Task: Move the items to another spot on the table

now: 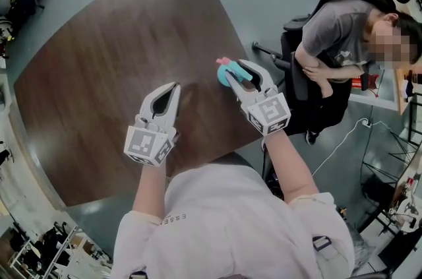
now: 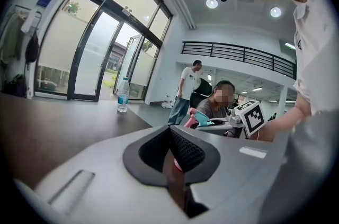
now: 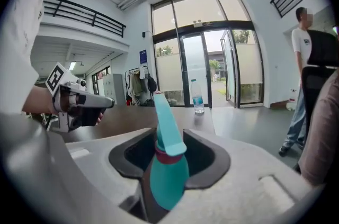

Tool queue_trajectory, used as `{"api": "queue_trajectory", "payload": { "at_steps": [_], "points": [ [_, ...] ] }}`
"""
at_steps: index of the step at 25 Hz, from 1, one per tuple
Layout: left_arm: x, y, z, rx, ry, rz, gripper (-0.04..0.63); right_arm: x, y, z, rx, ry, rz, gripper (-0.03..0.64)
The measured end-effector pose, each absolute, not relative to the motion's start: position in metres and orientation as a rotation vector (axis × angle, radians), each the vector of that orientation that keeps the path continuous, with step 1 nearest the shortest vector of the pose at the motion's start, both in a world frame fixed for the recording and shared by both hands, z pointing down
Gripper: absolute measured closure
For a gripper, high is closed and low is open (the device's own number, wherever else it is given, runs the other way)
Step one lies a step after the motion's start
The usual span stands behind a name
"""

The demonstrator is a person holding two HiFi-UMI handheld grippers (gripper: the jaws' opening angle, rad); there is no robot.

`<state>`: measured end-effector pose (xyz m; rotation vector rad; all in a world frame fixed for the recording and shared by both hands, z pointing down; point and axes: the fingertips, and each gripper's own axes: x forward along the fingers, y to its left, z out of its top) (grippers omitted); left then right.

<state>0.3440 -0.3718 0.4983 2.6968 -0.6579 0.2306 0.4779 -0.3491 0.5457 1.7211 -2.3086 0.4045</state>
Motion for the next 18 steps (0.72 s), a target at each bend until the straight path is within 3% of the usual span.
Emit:
{"api": "queue_trajectory", "payload": {
  "at_steps": [18],
  "points": [
    [0.315, -0.284, 0.45, 2.835, -0.722, 0.153, 0.578, 0.495, -0.247, 0.484, 1.888, -2.226, 0.245, 0.477]
  ]
}}
